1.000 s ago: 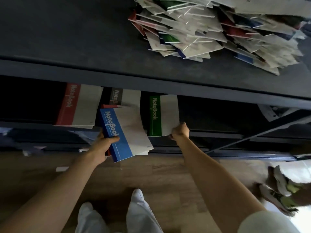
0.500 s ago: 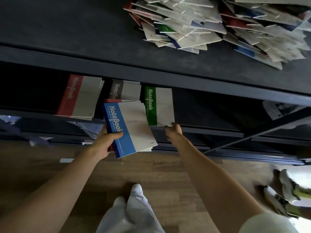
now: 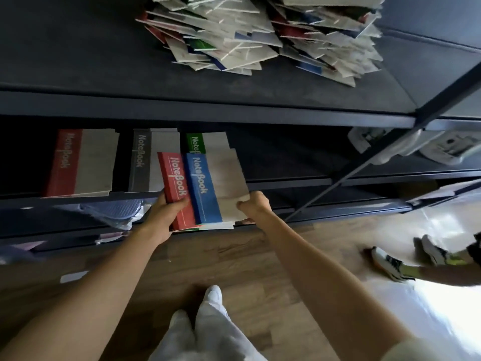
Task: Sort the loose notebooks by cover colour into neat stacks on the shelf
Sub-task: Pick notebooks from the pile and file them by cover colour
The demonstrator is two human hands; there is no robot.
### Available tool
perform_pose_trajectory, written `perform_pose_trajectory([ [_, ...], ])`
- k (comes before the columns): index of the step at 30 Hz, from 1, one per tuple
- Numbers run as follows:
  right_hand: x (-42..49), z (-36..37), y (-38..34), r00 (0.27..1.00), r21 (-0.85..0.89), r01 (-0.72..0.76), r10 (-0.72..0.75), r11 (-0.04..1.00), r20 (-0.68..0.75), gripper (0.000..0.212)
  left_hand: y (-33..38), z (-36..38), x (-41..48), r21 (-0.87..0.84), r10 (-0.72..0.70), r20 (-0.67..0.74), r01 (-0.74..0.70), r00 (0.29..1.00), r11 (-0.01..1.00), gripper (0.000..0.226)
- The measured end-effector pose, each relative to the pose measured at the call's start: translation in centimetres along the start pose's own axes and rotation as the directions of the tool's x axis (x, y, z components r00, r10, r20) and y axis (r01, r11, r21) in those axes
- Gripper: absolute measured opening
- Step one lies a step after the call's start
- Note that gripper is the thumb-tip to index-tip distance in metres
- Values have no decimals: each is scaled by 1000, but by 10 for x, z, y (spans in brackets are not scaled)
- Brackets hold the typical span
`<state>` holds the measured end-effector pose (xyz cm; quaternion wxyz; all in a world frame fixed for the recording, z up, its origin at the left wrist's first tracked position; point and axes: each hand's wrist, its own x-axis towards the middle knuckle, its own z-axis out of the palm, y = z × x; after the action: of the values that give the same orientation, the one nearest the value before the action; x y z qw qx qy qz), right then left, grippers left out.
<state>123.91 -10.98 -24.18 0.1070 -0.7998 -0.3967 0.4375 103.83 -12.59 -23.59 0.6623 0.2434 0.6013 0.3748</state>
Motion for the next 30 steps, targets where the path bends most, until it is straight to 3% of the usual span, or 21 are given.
perform_pose_trajectory([
  [7,19,-43,26,991,10,-5,6,1000,-137,27,3,26,4,60,-12,17,11,1000,998,56],
  [15,71,-89,29,980,128,-51,74,990,-184,22,-2,71,33,9,-32,-60,32,998,999,67],
  [20,109,-104,35,970,56,-33,46,998,-237,18,-13,90,50,-28,-47,-161,43,986,999,64],
  [24,131,-111,38,968,-11,-24,21,1000,-252,31,-15,98,53,-40,-52,-185,45,981,998,56],
  [30,144,-108,38,970,211,-75,120,975,-211,44,-14,101,55,-116,-80,-243,53,967,992,53],
])
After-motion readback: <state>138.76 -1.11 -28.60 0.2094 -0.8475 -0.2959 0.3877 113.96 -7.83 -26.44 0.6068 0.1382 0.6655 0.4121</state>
